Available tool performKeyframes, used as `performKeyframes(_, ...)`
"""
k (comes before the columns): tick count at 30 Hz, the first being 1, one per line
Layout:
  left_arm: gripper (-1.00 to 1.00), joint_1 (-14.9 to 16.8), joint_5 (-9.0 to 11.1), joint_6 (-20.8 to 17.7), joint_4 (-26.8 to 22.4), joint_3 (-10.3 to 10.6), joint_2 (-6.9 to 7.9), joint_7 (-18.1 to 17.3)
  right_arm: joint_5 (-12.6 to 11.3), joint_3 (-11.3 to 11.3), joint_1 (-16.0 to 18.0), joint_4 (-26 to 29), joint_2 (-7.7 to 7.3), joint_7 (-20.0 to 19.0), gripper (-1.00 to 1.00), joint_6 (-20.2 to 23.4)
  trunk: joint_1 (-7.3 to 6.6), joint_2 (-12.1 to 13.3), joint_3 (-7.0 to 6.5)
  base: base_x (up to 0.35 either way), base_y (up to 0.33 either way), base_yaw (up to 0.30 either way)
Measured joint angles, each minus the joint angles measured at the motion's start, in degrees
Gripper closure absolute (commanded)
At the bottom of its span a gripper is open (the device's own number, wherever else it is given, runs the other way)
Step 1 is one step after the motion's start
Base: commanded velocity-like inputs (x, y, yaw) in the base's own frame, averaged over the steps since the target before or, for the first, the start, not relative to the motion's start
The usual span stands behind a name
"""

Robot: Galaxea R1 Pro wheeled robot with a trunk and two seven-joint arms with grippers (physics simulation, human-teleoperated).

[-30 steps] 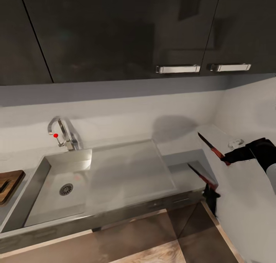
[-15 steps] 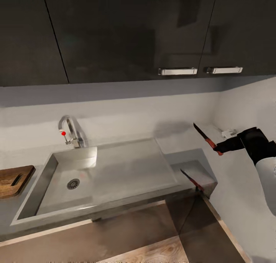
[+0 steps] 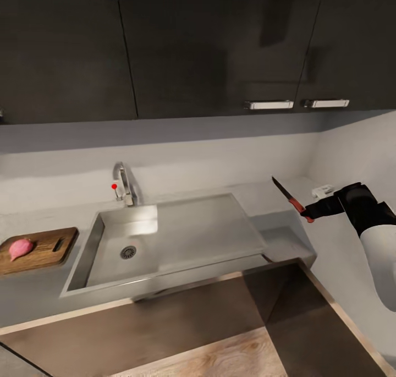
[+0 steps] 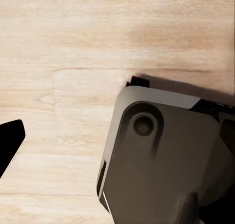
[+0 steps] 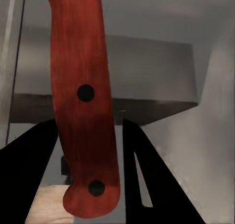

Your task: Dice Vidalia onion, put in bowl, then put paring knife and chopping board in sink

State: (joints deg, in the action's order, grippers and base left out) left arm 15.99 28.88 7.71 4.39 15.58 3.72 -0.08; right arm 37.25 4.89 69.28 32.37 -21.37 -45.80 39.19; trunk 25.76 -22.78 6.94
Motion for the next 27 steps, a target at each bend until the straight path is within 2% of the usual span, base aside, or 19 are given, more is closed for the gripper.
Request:
performKeyframes(11, -1.0, 0.0, 0.0, 0.0, 0.0, 0.01, 0.0, 0.0, -0.13, -0.01, 0.0, -0.45, 0.16, -0.11, 1.0, -0.35, 0.0, 0.0, -0.04, -0.187, 0.261, 0.0)
performKeyframes(14, -1.0, 0.0, 0.0, 0.0, 0.0, 0.03, 0.0, 0.0, -0.07, -0.01, 0.0, -0.46, 1.6, -0.06, 1.0, -0.26, 0.0, 0.0, -0.04, -0.187, 0.26, 0.0)
performKeyframes(16, -1.0, 0.0, 0.0, 0.0, 0.0, 0.03, 0.0, 0.0, -0.04, -0.01, 0.0, -0.45, 1.94, -0.05, 1.0, -0.24, 0.0, 0.0, -0.04, -0.187, 0.26, 0.0)
performKeyframes(21, -1.0, 0.0, 0.0, 0.0, 0.0, -0.01, 0.0, 0.0, -0.03, -0.01, 0.0, -0.49, 2.2, 0.13, 1.0, -0.29, 0.0, 0.0, -0.04, -0.187, 0.26, 0.02)
performKeyframes(27, -1.0, -0.01, 0.0, 0.0, 0.01, -0.02, 0.0, 0.0, 0.0, -0.01, 0.01, -0.54, 2.26, 0.24, 1.0, -0.33, 0.0, 0.0, 0.05, -0.187, 0.26, 0.139)
